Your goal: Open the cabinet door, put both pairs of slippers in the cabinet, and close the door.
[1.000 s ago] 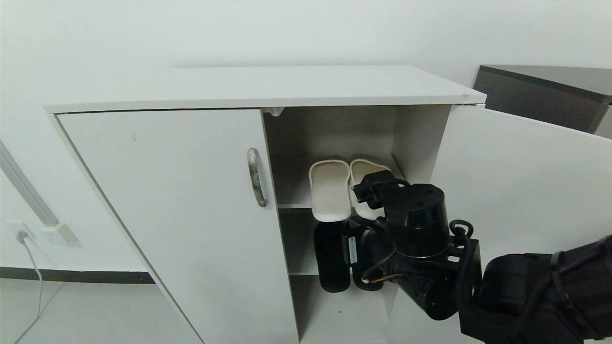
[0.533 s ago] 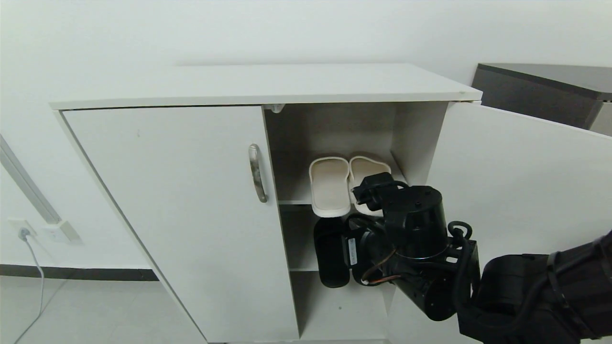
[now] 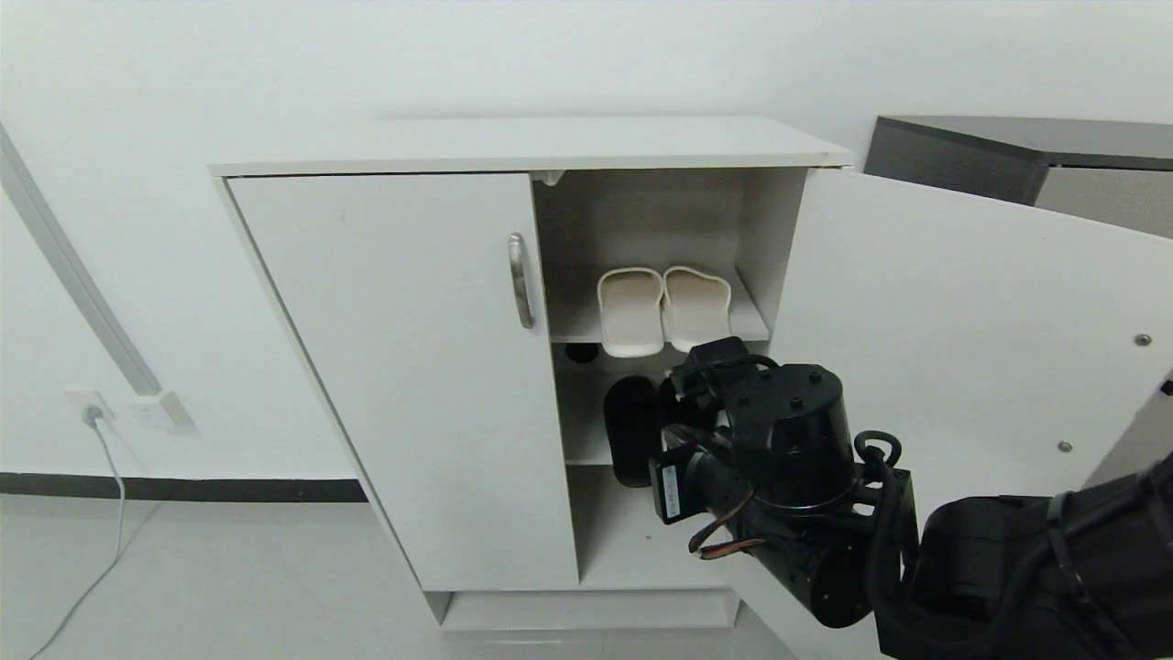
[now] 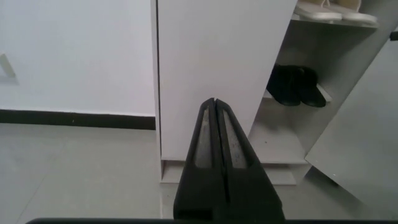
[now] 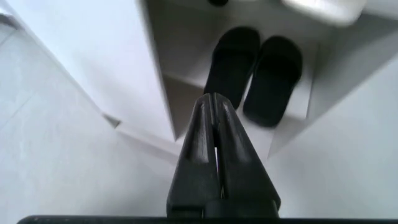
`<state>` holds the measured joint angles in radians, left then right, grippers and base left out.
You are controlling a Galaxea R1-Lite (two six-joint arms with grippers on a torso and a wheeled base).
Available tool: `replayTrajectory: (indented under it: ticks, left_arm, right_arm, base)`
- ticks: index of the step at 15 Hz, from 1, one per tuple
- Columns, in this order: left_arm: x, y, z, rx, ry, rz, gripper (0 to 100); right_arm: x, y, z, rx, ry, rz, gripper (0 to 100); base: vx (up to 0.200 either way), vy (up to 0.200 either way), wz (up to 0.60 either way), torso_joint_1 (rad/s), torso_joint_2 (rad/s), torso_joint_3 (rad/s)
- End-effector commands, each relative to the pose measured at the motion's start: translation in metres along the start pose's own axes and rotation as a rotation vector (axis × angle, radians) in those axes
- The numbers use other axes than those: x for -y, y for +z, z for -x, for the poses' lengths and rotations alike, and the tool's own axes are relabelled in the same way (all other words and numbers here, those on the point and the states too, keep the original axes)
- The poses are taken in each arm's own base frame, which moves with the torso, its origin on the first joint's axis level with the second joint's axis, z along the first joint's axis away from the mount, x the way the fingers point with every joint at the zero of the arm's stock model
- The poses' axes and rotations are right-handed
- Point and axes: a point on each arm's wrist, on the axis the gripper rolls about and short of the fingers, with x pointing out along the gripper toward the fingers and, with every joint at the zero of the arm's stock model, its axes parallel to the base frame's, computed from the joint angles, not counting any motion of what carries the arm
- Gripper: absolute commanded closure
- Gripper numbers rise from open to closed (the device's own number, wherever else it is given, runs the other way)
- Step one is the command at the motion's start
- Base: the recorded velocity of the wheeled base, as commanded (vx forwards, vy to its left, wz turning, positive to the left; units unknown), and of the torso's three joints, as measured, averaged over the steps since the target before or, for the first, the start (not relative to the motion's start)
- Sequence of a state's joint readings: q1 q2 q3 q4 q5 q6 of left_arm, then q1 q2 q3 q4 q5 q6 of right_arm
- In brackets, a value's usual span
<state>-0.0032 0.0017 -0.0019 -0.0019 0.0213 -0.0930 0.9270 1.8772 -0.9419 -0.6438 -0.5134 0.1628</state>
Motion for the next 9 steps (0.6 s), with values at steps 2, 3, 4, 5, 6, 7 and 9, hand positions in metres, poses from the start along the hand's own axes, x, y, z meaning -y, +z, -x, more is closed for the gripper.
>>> replayTrajectory:
  ticks: [2, 3, 4, 5, 6, 7, 9]
  left_arm:
    - [0.000, 0.000, 0.000, 0.001, 0.000, 0.001, 100]
    - [0.000, 0.000, 0.000, 0.001, 0.000, 0.001, 100]
    - [0.000, 0.000, 0.000, 0.001, 0.000, 0.002, 100]
    - [0.000, 0.000, 0.000, -0.001, 0.000, 0.002, 100]
    - [0.000, 0.000, 0.000, 0.001, 0.003, 0.002, 100]
    - [0.000, 0.000, 0.000, 0.000, 0.003, 0.002, 100]
    - [0.000, 0.000, 0.000, 0.001, 0.002, 0.002, 100]
  right_arm:
    - [-0.001, -0.003, -0.001, -0.008, 0.001, 0.005, 100]
    - [-0.001, -0.004, -0.002, -0.012, 0.000, 0.008, 100]
    - [-0.001, -0.006, -0.001, -0.018, -0.001, 0.013, 100]
    - [-0.001, -0.007, -0.001, -0.020, -0.001, 0.014, 100]
    - [0.000, -0.008, 0.000, -0.025, -0.002, 0.018, 100]
    - [0.000, -0.010, -0.001, -0.030, -0.003, 0.020, 100]
    - [0.001, -0.012, -0.003, -0.035, -0.008, 0.020, 100]
  base:
    - [-0.200, 0.000, 0.00, 0.000, 0.00, 0.007]
    - [-0.200, 0.000, 0.00, 0.002, 0.01, 0.002]
    - [-0.200, 0.000, 0.00, -0.007, 0.00, 0.007]
    - [-0.200, 0.000, 0.00, -0.002, 0.00, -0.007]
    - [0.000, 0.000, 0.00, 0.000, 0.00, 0.000]
    - [0.000, 0.000, 0.00, 0.000, 0.00, 0.000]
    - [0.000, 0.000, 0.00, 0.000, 0.00, 0.000]
